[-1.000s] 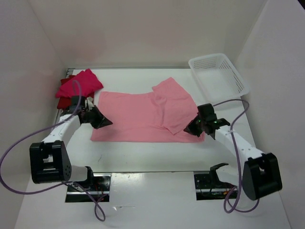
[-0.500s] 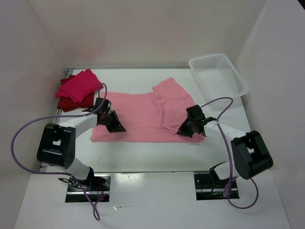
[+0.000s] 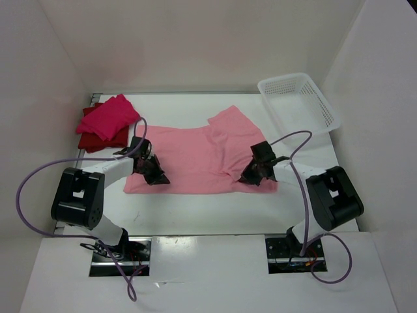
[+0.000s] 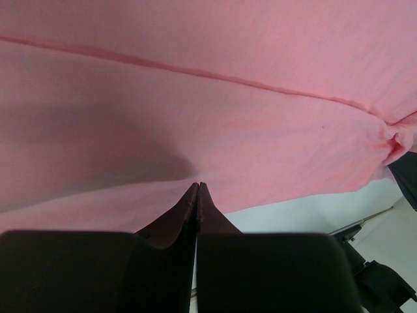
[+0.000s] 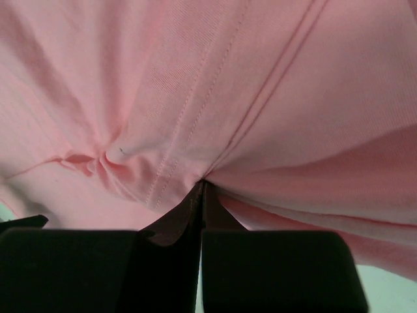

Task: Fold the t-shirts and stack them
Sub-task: Fold the flattened tshirt in 1/3 of the way

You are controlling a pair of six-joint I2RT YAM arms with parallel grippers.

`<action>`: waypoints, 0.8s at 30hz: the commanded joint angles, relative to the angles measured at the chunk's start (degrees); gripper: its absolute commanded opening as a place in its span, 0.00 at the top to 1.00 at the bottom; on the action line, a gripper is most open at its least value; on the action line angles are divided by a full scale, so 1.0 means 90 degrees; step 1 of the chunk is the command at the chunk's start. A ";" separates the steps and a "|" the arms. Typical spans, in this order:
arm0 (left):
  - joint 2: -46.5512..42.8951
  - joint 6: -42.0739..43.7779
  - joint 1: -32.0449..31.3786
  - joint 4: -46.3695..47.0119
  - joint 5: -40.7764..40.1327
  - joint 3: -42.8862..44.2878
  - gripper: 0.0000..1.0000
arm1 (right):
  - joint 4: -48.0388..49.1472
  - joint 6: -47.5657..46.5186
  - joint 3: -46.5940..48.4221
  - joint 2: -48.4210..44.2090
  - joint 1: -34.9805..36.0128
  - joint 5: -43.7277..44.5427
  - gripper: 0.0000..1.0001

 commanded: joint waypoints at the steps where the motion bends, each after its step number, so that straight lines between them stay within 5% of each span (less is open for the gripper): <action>1: -0.0058 -0.0047 0.0096 -0.0021 -0.0066 -0.0036 1.00 | 0.0262 -0.0102 0.0387 0.0315 0.0029 0.0189 1.00; 10: -0.0459 0.0147 0.0213 -0.0383 -0.0436 0.0081 1.00 | 0.0194 -0.0238 0.2270 0.1369 0.0029 0.0189 1.00; 17: -0.0770 0.0567 0.0945 -0.0793 -0.0564 0.0266 0.98 | -0.0135 -0.0599 0.3639 0.2191 -0.0176 -0.0095 1.00; 24: -0.0977 0.0646 0.0789 -0.0852 -0.0660 0.0336 0.93 | -0.0265 -0.0542 0.1477 0.0093 -0.0176 0.0394 0.96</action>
